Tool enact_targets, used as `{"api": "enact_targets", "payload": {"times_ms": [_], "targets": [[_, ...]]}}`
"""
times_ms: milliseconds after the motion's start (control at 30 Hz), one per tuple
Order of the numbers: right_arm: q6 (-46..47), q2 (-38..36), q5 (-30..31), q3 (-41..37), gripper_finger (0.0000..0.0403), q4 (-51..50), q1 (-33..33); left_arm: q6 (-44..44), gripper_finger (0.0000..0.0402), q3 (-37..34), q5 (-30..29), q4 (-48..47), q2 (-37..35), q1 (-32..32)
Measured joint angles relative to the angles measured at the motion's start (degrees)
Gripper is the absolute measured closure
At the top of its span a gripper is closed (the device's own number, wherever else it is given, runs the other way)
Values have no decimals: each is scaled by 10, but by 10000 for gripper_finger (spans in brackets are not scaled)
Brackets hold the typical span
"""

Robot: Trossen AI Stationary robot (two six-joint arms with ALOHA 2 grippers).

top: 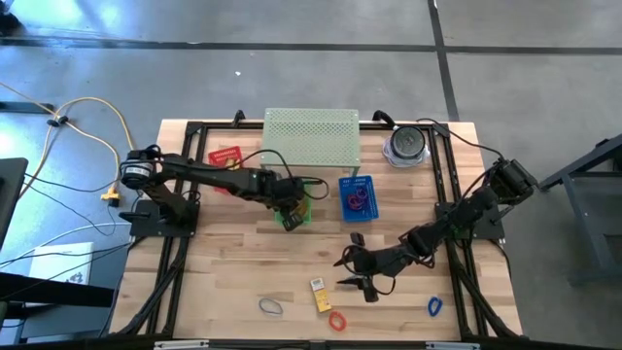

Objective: Pick & Place Office Desk Supplies
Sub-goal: Put the orange rubber band into the green bin, then put the blue spring keychain into the blue bin

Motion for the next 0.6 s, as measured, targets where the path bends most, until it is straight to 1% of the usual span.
{"api": "enact_targets", "payload": {"times_ms": [167,500,533,600], "targets": [[1,0,-17,0,195,0,0,0,389,0,1,-2,0,-12],[1,0,-19,0,195,-1,0,4,332,0,-6,-1,5,-14],[1,0,-19,0,195,0,0,1,328,0,-4,-5,3,-15],[1,0,-19,0,195,-1,0,-2,325,0,20,-14,-8,-16]]}}
